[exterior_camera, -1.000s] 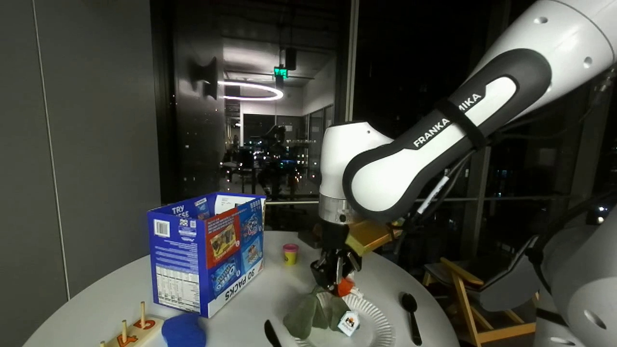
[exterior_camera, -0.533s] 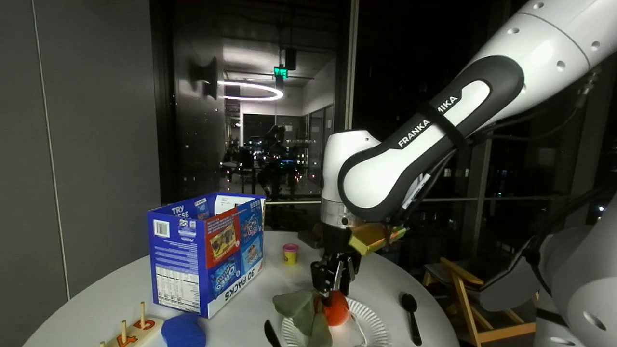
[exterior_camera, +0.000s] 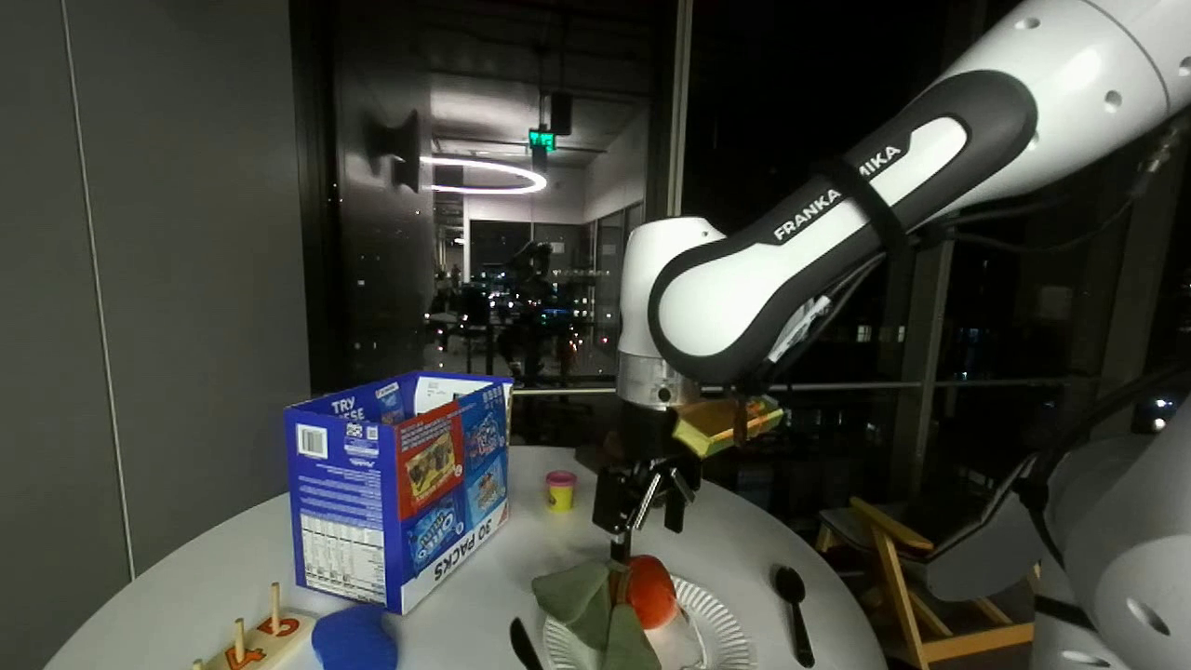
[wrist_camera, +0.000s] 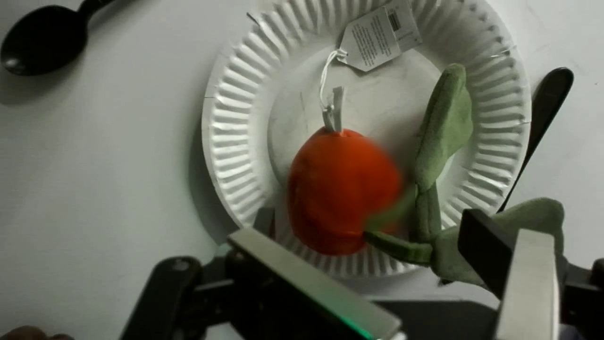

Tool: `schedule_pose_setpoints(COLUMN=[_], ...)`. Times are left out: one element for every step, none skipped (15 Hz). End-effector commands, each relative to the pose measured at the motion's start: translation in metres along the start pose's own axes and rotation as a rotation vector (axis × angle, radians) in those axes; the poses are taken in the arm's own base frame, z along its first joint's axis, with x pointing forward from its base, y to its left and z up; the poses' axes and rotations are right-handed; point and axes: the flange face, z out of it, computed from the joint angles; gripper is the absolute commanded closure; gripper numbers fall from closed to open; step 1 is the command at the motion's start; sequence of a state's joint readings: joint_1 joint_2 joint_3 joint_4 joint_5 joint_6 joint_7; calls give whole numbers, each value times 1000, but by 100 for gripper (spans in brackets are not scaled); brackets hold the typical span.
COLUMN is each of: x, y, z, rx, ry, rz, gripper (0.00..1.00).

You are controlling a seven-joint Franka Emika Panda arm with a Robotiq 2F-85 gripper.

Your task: Put the radish on the white plate.

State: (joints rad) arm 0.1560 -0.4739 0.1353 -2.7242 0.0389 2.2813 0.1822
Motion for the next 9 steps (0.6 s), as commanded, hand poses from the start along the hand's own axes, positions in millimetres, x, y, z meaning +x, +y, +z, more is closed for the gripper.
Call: schedule_pose_setpoints(x=[-12,-16,-21,-25,-16,-19,-20,-20,-20], y=[-2,-3,-3,-3,0,0,0,1,1], z=[-47,-57,-66,-71,-53,-58,-58,-55,-52], rx=[-18,-13,-7,-2,-19,-19,-20,-21,-21], ry=[3,-13,-27,-57,-44,-44,-44,-49,-55], rz=[8,1,2,-1,-1,0,0,0,0], gripper=[0,1,0,0,0,0,0,0,0])
